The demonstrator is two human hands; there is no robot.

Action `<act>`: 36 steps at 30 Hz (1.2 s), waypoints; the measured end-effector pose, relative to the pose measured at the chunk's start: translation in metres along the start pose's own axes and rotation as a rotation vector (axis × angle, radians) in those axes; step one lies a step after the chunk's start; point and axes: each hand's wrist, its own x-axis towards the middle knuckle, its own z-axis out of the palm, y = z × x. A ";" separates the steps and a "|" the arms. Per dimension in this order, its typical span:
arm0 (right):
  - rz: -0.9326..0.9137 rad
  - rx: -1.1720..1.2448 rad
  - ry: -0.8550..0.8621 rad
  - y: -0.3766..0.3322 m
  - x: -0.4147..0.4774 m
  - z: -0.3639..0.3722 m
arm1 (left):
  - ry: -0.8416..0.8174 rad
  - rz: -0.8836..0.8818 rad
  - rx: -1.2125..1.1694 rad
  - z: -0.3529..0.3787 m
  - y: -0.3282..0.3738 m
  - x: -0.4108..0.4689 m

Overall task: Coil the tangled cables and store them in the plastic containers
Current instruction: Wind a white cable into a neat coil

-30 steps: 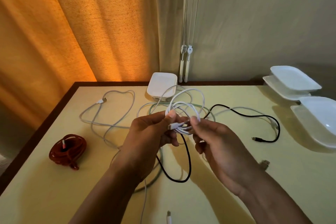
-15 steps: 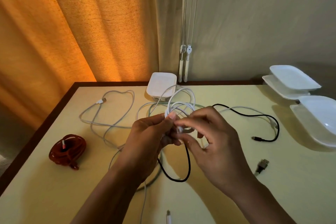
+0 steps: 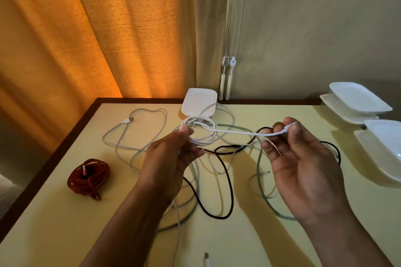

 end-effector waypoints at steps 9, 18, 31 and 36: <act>-0.251 -0.650 -0.077 -0.001 0.002 -0.014 | 0.028 0.032 0.014 0.004 -0.004 -0.006; -0.148 -0.890 0.238 0.026 0.009 -0.020 | -0.014 -0.013 0.186 0.016 -0.018 -0.022; 0.129 -0.427 -0.228 0.030 -0.002 -0.007 | 0.050 0.003 0.224 0.025 -0.034 -0.027; -0.362 -1.294 -0.143 0.037 -0.002 -0.017 | 0.134 0.007 0.182 0.021 -0.030 -0.023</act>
